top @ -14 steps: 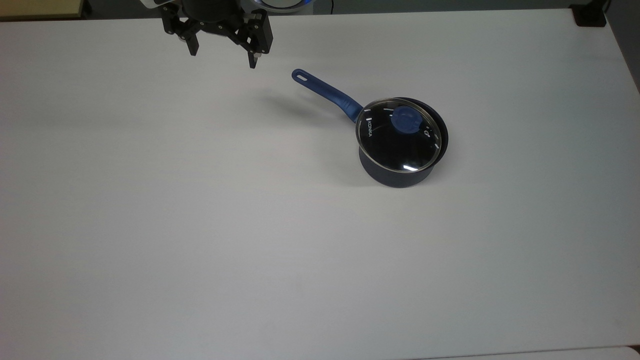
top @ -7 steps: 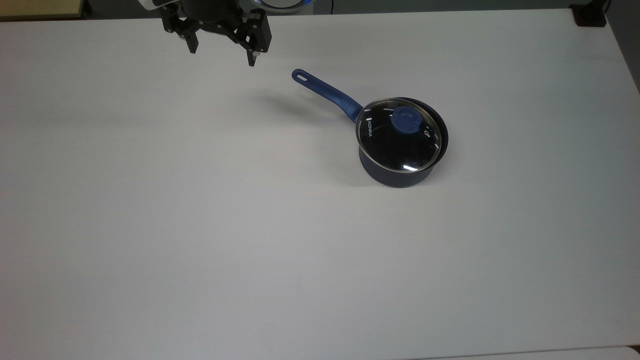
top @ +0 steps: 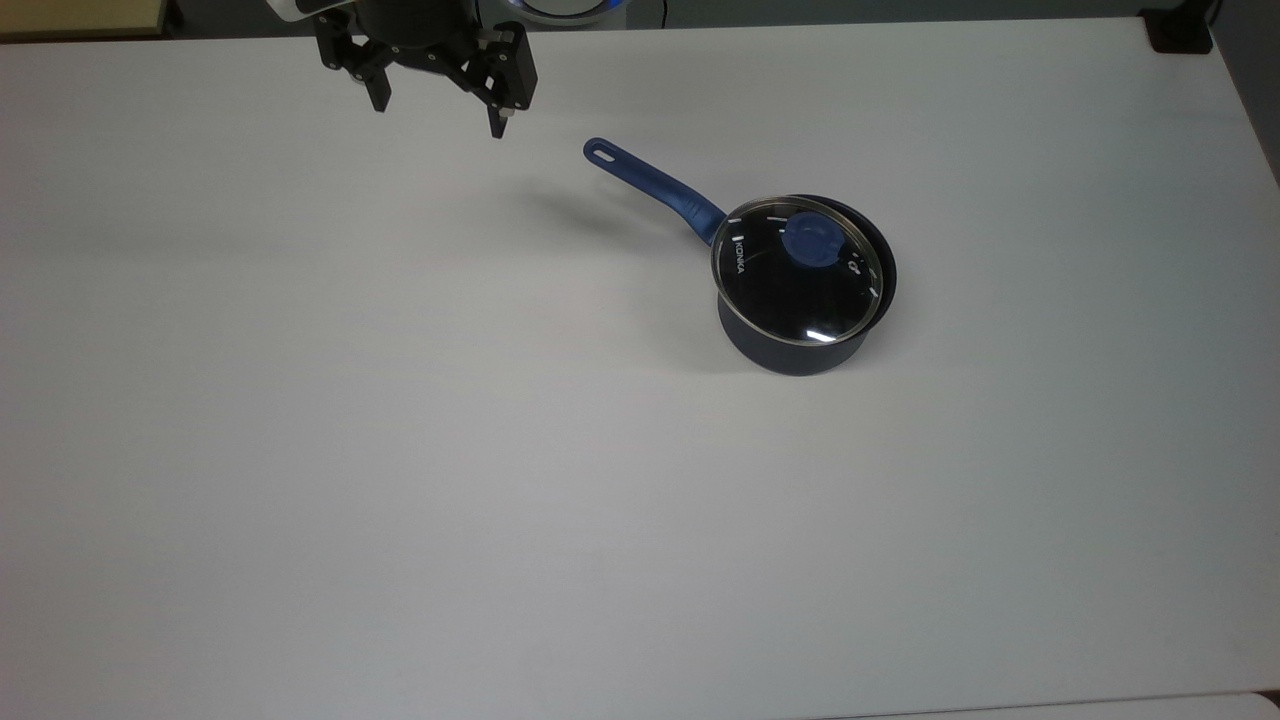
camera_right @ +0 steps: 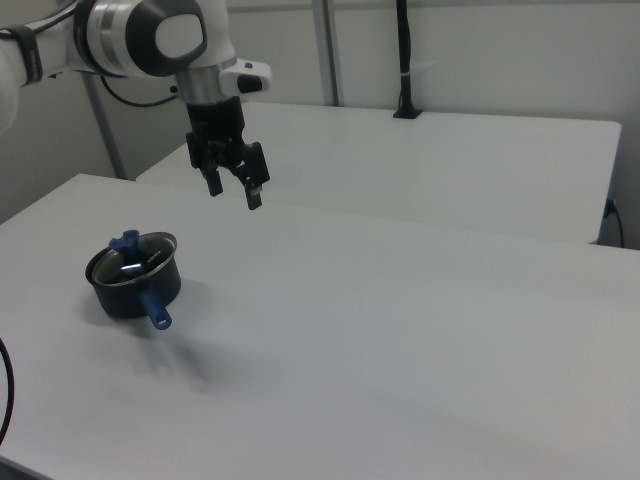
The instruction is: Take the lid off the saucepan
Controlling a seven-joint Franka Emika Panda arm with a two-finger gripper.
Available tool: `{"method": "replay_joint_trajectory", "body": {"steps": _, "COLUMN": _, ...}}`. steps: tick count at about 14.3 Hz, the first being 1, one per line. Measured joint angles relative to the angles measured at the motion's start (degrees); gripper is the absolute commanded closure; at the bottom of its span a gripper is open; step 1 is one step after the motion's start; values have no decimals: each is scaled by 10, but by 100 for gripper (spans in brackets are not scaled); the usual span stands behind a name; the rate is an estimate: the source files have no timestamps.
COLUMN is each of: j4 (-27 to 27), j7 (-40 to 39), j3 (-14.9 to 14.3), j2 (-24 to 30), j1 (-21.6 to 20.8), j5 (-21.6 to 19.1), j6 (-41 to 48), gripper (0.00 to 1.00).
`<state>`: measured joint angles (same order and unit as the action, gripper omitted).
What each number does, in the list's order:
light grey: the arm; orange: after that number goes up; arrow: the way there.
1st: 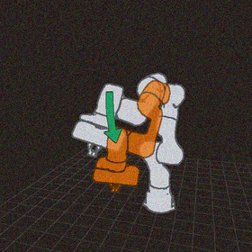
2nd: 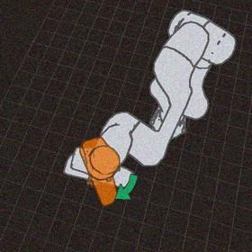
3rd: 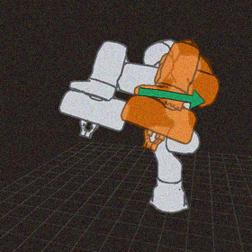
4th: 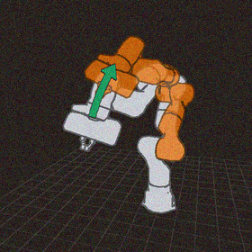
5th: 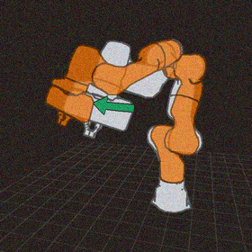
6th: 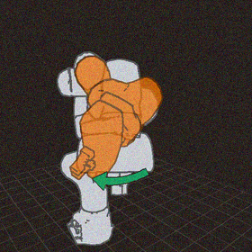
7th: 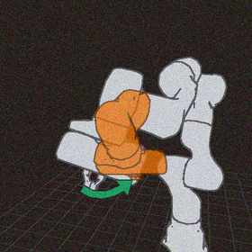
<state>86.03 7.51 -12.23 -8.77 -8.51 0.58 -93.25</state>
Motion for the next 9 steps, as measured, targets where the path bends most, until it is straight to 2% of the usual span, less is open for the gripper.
{"method": "replay_joint_trajectory", "body": {"steps": 2, "j4": -1, "j7": -1, "j3": 8, "j2": 0, "j1": -3, "j5": -1, "j6": -4, "gripper": 0}}
{"method": "replay_joint_trajectory", "body": {"steps": 4, "j4": -3, "j7": -1, "j3": 14, "j2": 0, "j1": -27, "j5": -2, "j6": -4, "gripper": 0}}
{"method": "replay_joint_trajectory", "body": {"steps": 6, "j4": -3, "j7": 12, "j3": 17, "j2": -1, "j1": -69, "j5": -2, "j6": -4, "gripper": 0}}
{"method": "replay_joint_trajectory", "body": {"steps": 9, "j4": -3, "j7": 76, "j3": 19, "j2": -14, "j1": -144, "j5": -2, "j6": -37, "gripper": 0}}
